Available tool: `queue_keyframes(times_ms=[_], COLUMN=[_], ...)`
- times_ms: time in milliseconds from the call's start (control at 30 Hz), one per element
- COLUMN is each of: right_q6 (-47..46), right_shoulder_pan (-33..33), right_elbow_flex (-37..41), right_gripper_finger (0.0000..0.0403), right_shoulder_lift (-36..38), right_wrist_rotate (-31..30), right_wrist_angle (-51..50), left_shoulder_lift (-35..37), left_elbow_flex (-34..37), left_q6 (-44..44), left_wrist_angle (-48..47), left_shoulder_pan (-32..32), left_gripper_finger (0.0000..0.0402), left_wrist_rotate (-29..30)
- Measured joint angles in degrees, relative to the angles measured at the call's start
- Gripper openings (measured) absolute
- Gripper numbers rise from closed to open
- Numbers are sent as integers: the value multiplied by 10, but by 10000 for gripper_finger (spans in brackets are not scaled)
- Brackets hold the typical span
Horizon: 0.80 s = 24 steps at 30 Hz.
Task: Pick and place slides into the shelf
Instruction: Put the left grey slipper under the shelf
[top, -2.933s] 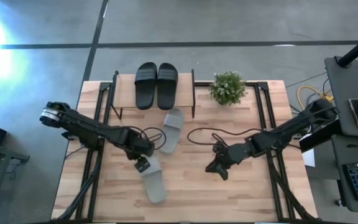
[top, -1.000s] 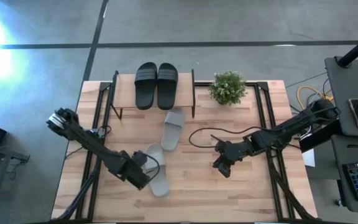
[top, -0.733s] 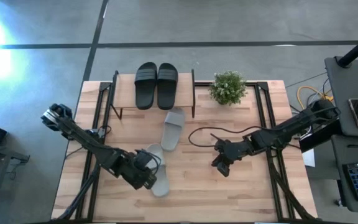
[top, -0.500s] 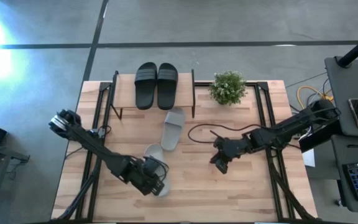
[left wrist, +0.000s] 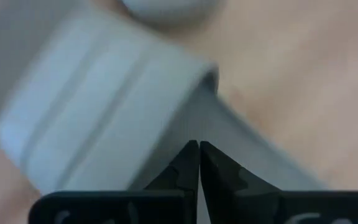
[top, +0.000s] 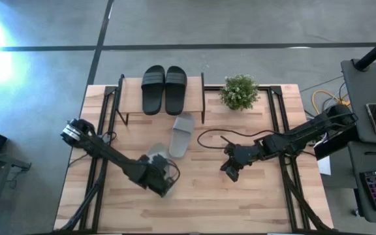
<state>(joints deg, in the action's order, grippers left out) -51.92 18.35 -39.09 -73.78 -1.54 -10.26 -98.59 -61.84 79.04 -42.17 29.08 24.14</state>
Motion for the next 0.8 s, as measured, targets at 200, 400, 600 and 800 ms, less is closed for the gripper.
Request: queue_keyframes(times_ms=[200, 400, 600, 800], right_q6=[-5, -6, -5, 0], right_shoulder_pan=[0, 0, 0, 0], right_elbow_flex=[0, 0, 0, 0], right_gripper_finger=[48, 48, 48, 48], right_shoulder_lift=[0, 0, 0, 0], right_wrist_rotate=[0, 0, 0, 2], right_wrist_angle=[1, 1, 0, 0], left_shoulder_lift=[29, 75, 126, 110], left_elbow_flex=[4, -12, -26, 25], left_q6=[-56, -75, -55, 222], left_wrist_angle=[-54, -48, -14, -17], left_shoulder_pan=[-40, -50, -8, 51], left_gripper_finger=[0, 0, 0, 0], left_wrist_rotate=[47, 47, 46, 30])
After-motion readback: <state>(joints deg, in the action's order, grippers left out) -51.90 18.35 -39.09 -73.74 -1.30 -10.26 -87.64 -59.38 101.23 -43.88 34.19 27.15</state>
